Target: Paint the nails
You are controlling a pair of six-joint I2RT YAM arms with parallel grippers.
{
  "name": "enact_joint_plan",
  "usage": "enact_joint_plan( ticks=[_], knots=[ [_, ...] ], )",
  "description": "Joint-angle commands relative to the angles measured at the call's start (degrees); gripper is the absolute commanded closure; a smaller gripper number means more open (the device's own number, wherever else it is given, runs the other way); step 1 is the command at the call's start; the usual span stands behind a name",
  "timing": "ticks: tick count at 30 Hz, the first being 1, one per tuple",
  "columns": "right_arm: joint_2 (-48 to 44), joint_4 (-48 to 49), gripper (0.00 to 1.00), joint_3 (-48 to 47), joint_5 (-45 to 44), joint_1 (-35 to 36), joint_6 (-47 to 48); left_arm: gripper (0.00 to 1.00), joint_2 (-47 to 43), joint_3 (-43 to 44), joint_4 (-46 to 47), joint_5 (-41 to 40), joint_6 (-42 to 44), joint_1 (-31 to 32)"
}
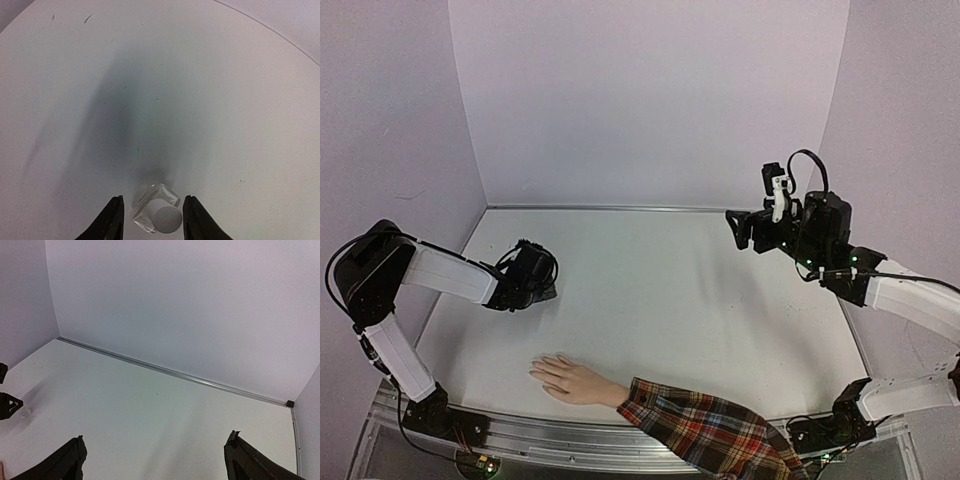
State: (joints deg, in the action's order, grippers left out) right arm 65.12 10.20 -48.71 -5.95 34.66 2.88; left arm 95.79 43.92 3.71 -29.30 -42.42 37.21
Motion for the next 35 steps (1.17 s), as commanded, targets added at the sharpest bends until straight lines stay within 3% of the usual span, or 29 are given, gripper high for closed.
enact_joint_plan(
  ticks=[1,5,7,13,18,23,30,35],
  knots=[
    [-1.6,0.0,0.02,-0.6,-6.2,-1.4,-6.9,0.43,-3.2,2.7,-2.5,-0.1,1.0,0.0],
    [-3.7,-2.5,0.02,0.3,-9.1,-5.1,-12.5,0.22,-8.0,4.6,-3.3,3.3,5.4,-0.5],
    [-4.4,-5.9,0.02,-0.1,-12.5,-7.7,-15.8,0.16,-10.9,5.5,-3.4,4.9,7.1,-1.3],
    [-6.8,-14.9,0.02,-0.1,-3.0,-17.3,-15.2,0.06,-19.5,6.4,-4.6,10.4,11.5,-8.1],
    [-10.8,-15.2,0.02,2.8,-0.1,-19.4,-12.1,0.02,-26.5,5.5,-4.0,12.8,14.2,-14.1],
    [-13.1,-15.5,0.02,3.4,-2.7,-20.0,-12.8,0.0,-32.6,4.1,-4.1,13.0,15.8,-18.8],
    [-13.9,-17.0,0.02,2.1,-7.3,-20.0,-14.2,0.0,-38.2,4.1,-5.1,9.7,19.2,-19.7],
    [-14.8,-17.3,0.02,1.6,-5.9,-20.1,-14.7,0.0,-38.8,4.7,-5.9,9.1,19.7,-19.7]
  ],
)
